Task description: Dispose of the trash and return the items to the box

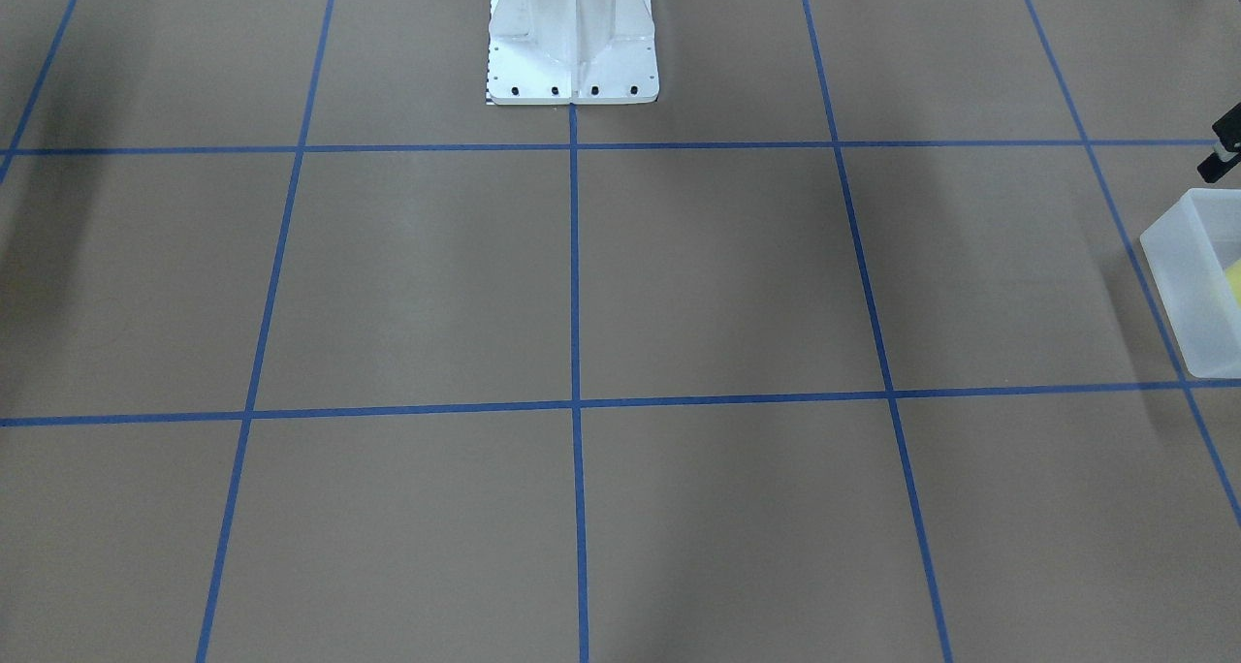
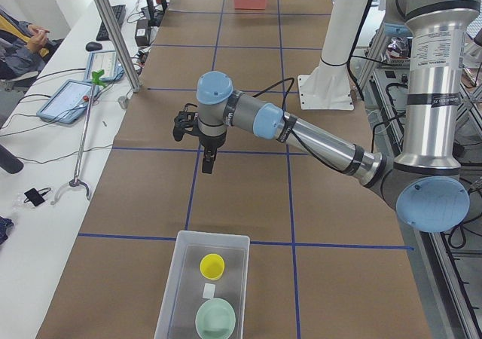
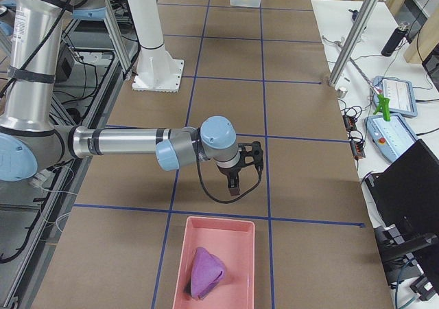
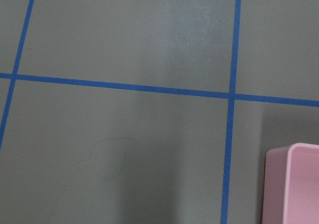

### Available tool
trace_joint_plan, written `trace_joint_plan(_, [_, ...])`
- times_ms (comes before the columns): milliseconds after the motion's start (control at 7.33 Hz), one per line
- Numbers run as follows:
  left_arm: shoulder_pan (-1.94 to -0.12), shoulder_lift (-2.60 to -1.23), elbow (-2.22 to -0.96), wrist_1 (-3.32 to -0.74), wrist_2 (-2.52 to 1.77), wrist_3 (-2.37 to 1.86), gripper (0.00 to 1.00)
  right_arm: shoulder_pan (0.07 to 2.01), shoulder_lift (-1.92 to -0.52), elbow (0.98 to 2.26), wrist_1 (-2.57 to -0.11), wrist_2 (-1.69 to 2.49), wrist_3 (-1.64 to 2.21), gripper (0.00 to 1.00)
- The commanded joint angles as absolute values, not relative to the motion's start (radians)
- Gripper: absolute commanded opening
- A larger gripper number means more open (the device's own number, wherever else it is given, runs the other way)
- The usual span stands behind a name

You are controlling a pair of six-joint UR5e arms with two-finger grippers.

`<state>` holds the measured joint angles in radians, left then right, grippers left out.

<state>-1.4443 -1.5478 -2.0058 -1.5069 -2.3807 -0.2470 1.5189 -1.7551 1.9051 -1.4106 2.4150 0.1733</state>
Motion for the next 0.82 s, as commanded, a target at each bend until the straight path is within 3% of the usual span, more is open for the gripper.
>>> trace_joint_plan(0, [-1.443,-1.542,-1.974,-1.511,-2.381,-0.212,0.98,1.512,-1.710,1.985,-1.597,2.410,0.160,1.00])
trace_joint_plan(682, [-1.439,-1.578,-1.940,-1.516,-2.384,-0.212,0.98,1.511,-1.735,1.986,-1.594,2.417,0.135,1.00])
